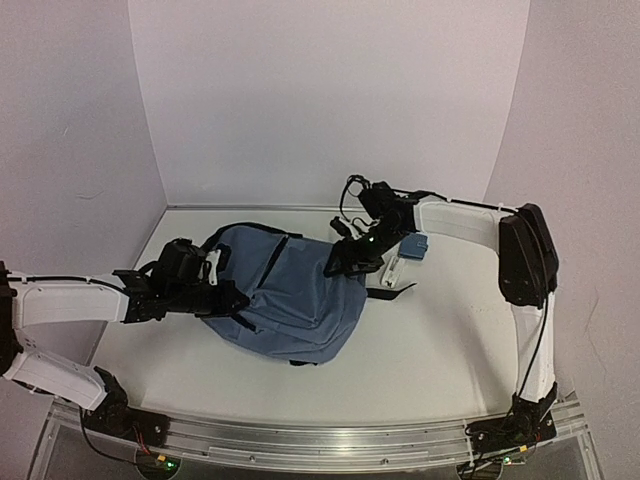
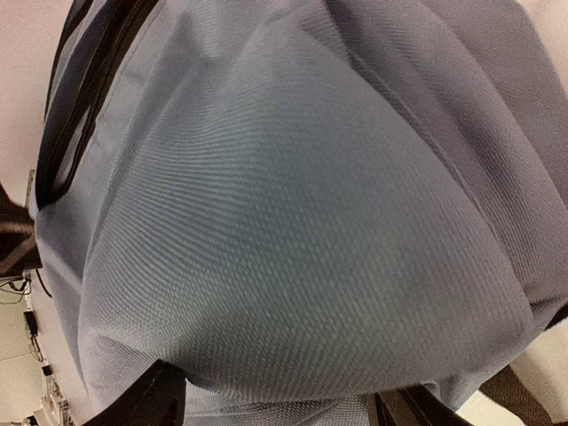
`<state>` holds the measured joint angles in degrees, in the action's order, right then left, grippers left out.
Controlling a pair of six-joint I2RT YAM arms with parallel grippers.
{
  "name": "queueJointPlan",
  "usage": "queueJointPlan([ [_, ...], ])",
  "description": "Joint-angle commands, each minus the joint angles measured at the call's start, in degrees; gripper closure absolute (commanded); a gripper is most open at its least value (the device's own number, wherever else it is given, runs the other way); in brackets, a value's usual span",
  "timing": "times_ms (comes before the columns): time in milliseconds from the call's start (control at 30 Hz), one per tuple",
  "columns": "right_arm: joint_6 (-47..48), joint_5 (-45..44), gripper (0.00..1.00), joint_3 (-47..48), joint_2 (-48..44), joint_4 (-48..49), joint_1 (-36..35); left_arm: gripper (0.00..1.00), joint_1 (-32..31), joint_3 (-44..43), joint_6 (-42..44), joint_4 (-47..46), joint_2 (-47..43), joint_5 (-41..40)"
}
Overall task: Pack the student bag
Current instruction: Unzip the student bag at the center of the board.
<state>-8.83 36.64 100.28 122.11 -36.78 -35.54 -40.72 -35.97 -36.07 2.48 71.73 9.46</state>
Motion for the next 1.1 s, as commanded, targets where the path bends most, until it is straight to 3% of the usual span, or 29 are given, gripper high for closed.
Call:
queueJointPlan([
  [0, -0.3, 0.8, 0.32, 11.7, 6.8, 5.0, -0.5, 1.0, -6.4, -2.1, 0.0, -5.4, 4.7, 4.4],
  [133, -0.5, -2.1, 0.32, 18.2, 9.9, 5.0, 1.3, 1.0, -10.7, -6.3, -0.1, -8.8, 12.6, 3.6],
  [300, -0.3, -4.0, 0.31, 18.9, 7.8, 4.9, 4.4, 1.0, -13.4, -10.9, -2.3, -13.5, 19.3, 1.8],
  [533, 1.2, -1.4, 0.28, 8.9, -1.6, 4.9, 4.6, 1.0, -13.4, -9.2, -3.4, -8.4, 11.6, -6.9],
  [767, 3.2, -9.0, 0.26, -2.1, -10.5, 4.4, 6.0, 0.98, -13.4, -7.6, -3.5, 1.9, 5.0, -11.2],
  [833, 1.3, -13.4, 0.24, -5.5, -13.1, 4.5, 7.0, 0.9, -13.4, -7.2, -4.4, 3.2, 3.8, -12.6],
  [933, -0.5, -18.7, 0.22, -11.3, -16.3, 4.6, 7.8, 0.58, -13.5, -7.5, -4.6, 4.3, 2.9, -14.0],
  [1067, -4.4, -25.4, 0.23, -14.8, -16.3, 4.7, 7.8, 0.41, -13.4, -8.6, -4.2, 5.4, 1.3, -15.7],
])
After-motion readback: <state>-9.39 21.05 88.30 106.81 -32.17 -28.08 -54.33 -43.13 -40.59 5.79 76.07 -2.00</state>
